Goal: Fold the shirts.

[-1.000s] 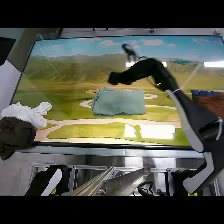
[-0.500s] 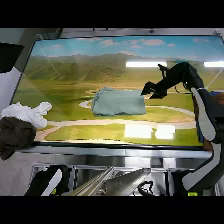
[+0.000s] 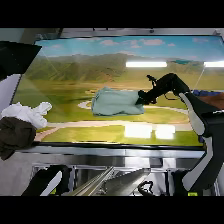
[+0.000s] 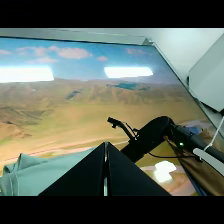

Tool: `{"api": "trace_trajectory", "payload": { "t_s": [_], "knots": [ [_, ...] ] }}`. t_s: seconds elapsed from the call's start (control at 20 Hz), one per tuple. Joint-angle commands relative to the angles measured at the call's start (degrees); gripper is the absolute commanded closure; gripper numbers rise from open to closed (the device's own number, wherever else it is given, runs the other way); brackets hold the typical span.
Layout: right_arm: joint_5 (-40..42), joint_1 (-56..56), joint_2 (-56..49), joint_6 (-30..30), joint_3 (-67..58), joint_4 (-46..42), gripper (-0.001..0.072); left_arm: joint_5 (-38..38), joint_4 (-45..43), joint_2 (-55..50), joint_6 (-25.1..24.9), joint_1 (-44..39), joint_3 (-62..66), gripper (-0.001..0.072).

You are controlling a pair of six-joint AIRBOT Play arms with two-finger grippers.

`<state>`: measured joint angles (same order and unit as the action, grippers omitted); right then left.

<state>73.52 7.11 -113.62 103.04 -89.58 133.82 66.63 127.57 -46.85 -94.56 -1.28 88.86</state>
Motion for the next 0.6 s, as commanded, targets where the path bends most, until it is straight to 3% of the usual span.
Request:
{"api": "trace_trajectory", "payload": {
  "t_s": [0.0, 0.2, 0.55],
  "knots": [
    [2.21, -0.17, 0.48, 1.57, -1.92, 2.49, 0.0687, -1.92, -0.07, 0.00, 0.81, -2.62, 0.02, 0.0693],
    [3.98, -6.14, 9.46, -0.79, -6.88, 1.99, 0.0688, -2.14, -0.09, 0.00, 0.79, -4.59, 0.02, 0.0693],
    [3.10, -31.12, 27.21, -5.60, -10.05, -3.80, 0.0688, -1.97, -0.50, 0.00, 0.50, -9.09, 0.02, 0.0693]
  ]
}}
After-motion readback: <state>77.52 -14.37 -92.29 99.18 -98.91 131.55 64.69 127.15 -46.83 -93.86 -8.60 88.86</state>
